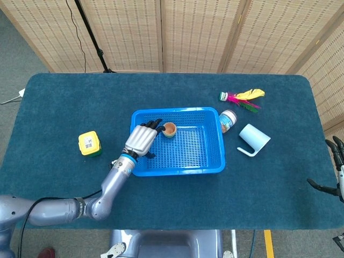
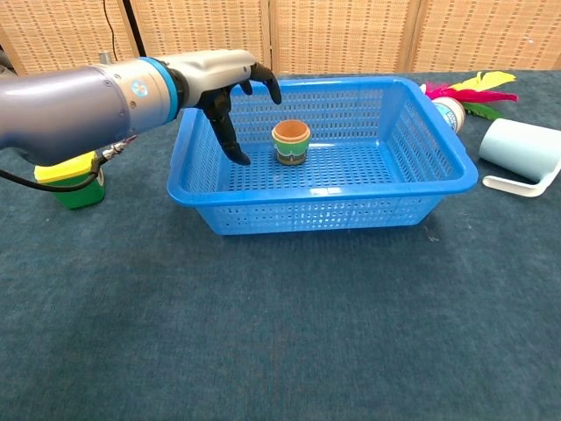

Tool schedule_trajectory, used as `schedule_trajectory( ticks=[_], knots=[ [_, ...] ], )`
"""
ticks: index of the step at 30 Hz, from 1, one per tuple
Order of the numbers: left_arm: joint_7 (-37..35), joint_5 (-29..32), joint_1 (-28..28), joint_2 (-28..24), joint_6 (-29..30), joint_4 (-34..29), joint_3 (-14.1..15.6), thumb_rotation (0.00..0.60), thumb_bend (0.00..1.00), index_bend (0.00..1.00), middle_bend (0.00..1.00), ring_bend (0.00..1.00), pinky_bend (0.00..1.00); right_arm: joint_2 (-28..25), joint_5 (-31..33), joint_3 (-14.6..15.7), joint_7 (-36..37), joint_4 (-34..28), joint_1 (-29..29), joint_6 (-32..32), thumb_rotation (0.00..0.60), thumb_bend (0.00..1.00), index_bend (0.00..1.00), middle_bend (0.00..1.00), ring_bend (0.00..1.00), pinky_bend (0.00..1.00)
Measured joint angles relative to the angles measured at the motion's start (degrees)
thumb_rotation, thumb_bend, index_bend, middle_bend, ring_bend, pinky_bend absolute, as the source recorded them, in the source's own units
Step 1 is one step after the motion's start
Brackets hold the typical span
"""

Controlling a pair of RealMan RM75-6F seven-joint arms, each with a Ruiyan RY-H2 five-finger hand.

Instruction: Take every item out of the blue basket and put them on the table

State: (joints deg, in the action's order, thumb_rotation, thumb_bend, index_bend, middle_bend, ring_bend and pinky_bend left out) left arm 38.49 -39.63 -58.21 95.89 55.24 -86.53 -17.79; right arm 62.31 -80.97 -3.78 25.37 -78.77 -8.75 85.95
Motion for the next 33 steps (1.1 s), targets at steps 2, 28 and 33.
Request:
schedule_trajectory(
  ticks=[2, 28, 33],
  knots=[
    [0.6, 1.5, -1.3, 1.7, -0.4, 2.6, -0.2, 0.600, 0.07, 0.27, 0.13, 0.17, 0.29, 0.2, 0.1, -0.4, 0.4, 0.5, 0.0, -0.3, 0.600, 0.00, 0.00, 0.00, 0.00, 0.00],
    [2.2, 7.1, -10.9, 15.8, -6.3, 26.3, -1.5, 0.600, 0.12, 0.41, 0.24, 0.27, 0.34, 0.8, -0.1, -2.4, 2.0, 2.1, -0.1, -4.0, 0.600, 0.00, 0.00, 0.00, 0.00, 0.00],
    [1.7, 5.6, -11.3, 17.6, -5.8, 28.9, -1.2, 0.600, 0.17, 0.47, 0.29, 0.31, 0.38, 0.8, -0.2, -2.5, 2.6, 2.3, -0.2, -4.9, 0.600, 0.00, 0.00, 0.00, 0.00, 0.00]
  ],
)
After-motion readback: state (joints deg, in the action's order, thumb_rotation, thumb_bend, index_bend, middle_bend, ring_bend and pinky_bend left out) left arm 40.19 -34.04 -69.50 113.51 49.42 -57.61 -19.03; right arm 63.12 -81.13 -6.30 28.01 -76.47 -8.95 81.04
